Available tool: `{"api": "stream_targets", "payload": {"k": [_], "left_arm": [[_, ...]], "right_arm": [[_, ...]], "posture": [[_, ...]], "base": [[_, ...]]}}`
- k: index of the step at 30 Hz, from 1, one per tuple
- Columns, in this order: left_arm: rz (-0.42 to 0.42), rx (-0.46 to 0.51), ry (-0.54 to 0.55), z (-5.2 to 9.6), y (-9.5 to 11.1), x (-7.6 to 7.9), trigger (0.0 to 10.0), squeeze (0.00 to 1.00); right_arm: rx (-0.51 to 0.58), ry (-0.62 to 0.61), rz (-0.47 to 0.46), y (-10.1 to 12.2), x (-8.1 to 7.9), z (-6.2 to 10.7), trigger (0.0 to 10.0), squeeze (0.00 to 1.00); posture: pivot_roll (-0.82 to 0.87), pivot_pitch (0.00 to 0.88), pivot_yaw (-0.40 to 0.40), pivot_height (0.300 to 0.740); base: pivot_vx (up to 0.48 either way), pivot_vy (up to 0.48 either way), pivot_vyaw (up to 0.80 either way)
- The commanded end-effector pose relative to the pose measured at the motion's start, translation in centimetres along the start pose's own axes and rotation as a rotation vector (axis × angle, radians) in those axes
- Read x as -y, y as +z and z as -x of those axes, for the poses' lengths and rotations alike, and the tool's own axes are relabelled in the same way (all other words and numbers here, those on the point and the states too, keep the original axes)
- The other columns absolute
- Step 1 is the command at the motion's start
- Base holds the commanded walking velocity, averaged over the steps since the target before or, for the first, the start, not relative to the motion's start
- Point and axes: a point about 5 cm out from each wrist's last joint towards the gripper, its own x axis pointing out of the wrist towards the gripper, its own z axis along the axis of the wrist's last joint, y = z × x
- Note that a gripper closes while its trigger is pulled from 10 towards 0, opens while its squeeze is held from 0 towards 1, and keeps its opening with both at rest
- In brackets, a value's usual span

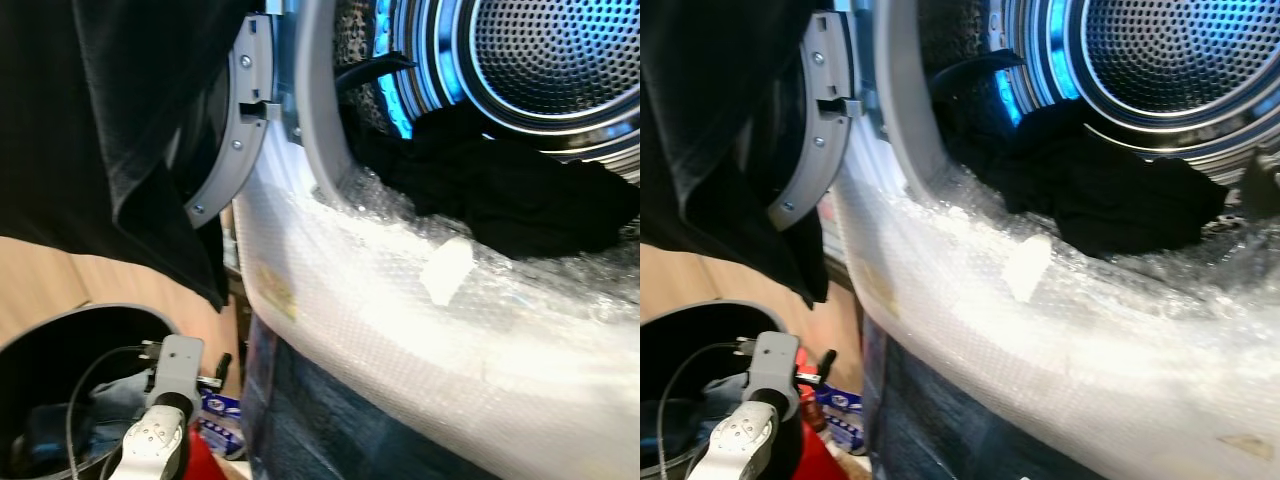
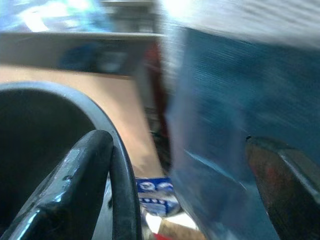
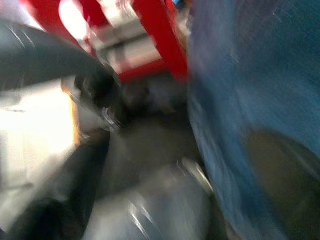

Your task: Clothes washing

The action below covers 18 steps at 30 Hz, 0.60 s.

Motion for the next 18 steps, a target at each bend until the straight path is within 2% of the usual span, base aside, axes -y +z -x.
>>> {"api": "stream_targets", "payload": {"k": [1,3,4,5,6,8,10,13,17,18], "left_arm": [[-0.017,-0.113,-0.212,0.3,-2.1,3.7,10.0,0.0],[-0.037,-0.101,-0.235,0.5,-1.9,3.9,10.0,0.0],[-0.056,-0.072,-0.229,0.7,-0.8,3.7,10.0,0.0],[-0.088,-0.028,-0.234,1.7,1.7,2.6,10.0,0.0],[-0.097,-0.019,-0.241,2.0,2.4,2.4,10.0,0.0],[-0.071,-0.032,-0.283,2.6,3.0,2.4,10.0,0.0],[-0.079,-0.05,-0.313,2.9,3.2,2.4,10.0,0.0],[-0.08,-0.087,-0.308,3.2,3.6,2.2,10.0,0.0],[-0.018,-0.102,-0.222,3.0,4.2,1.6,10.0,0.0],[0.064,-0.109,-0.136,2.6,4.5,0.8,10.0,0.0]], "right_arm": [[0.0,-0.074,-0.04,-0.6,0.9,0.3,10.0,0.0],[-0.003,-0.086,-0.05,-0.8,0.9,0.2,10.0,0.0],[-0.018,-0.082,-0.061,-1.4,0.6,0.1,10.0,0.0],[-0.039,-0.09,-0.126,-2.8,0.3,0.0,10.0,0.0],[-0.043,-0.094,-0.144,-3.2,0.3,0.0,10.0,0.0],[-0.047,-0.102,-0.166,-3.6,0.2,0.0,10.0,0.0],[-0.051,-0.102,-0.169,-3.8,0.2,-0.1,10.0,0.0],[-0.056,-0.106,-0.173,-4.1,0.1,-0.2,10.0,0.0],[-0.041,-0.121,-0.182,-3.9,0.3,-0.4,10.0,0.0],[-0.03,-0.125,-0.181,-3.5,0.4,-0.6,10.0,0.0]], "posture": [[-0.02,0.0,-0.044,0.74],[-0.02,0.0,-0.039,0.74],[-0.02,0.0,-0.039,0.74],[-0.02,0.0,-0.024,0.74],[-0.02,0.0,-0.024,0.74],[-0.01,0.0,-0.026,0.74],[-0.01,0.0,-0.024,0.74],[0.0,0.0,-0.019,0.74],[0.0,0.0,-0.016,0.74],[0.0,0.0,-0.017,0.74]], "base": [[0.0,0.0,0.0],[0.0,0.0,0.0],[0.0,0.0,0.0],[0.0,0.0,0.0],[0.0,0.0,0.0],[0.0,0.0,0.0],[0.0,0.0,0.0],[0.0,0.0,0.0],[0.0,0.0,0.0],[0.0,0.0,0.0]]}}
